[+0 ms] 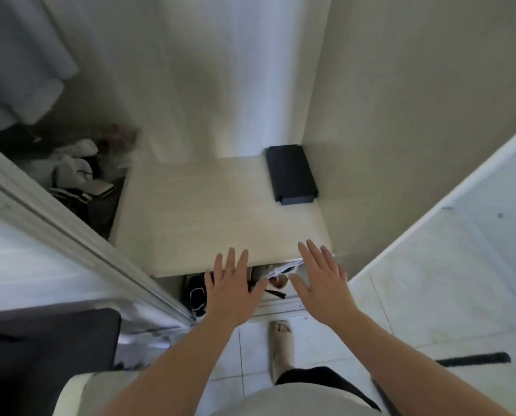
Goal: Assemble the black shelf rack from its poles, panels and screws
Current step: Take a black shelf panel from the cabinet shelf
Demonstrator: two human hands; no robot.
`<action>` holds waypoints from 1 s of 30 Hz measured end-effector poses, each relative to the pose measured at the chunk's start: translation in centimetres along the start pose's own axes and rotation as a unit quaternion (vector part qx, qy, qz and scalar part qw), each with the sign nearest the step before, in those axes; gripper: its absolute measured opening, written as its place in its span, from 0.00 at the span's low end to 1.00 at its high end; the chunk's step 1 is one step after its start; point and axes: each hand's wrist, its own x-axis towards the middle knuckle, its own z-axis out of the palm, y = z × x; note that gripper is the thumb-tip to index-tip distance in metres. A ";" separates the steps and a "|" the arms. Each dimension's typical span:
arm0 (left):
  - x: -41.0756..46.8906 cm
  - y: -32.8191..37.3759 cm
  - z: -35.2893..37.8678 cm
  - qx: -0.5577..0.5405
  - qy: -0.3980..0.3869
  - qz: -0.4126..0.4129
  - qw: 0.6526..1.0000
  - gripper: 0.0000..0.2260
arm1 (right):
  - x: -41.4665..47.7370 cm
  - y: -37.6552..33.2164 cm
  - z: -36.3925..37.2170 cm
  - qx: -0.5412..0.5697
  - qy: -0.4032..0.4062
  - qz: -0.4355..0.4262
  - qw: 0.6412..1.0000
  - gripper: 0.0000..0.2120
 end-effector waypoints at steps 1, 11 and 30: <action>1.2 0.1 -0.3 -0.002 -0.005 -0.013 1.000 0.36 | 2.0 0.2 -0.1 0.007 -0.005 -0.002 1.000 0.32; 12.0 0.9 -0.6 -0.051 -0.048 -0.158 0.985 0.36 | 18.1 0.8 0.7 0.049 -0.083 0.085 0.992 0.32; 35.4 4.9 5.1 -0.319 -0.141 -0.129 0.928 0.36 | 35.6 10.3 3.3 -0.130 -0.117 0.156 0.972 0.34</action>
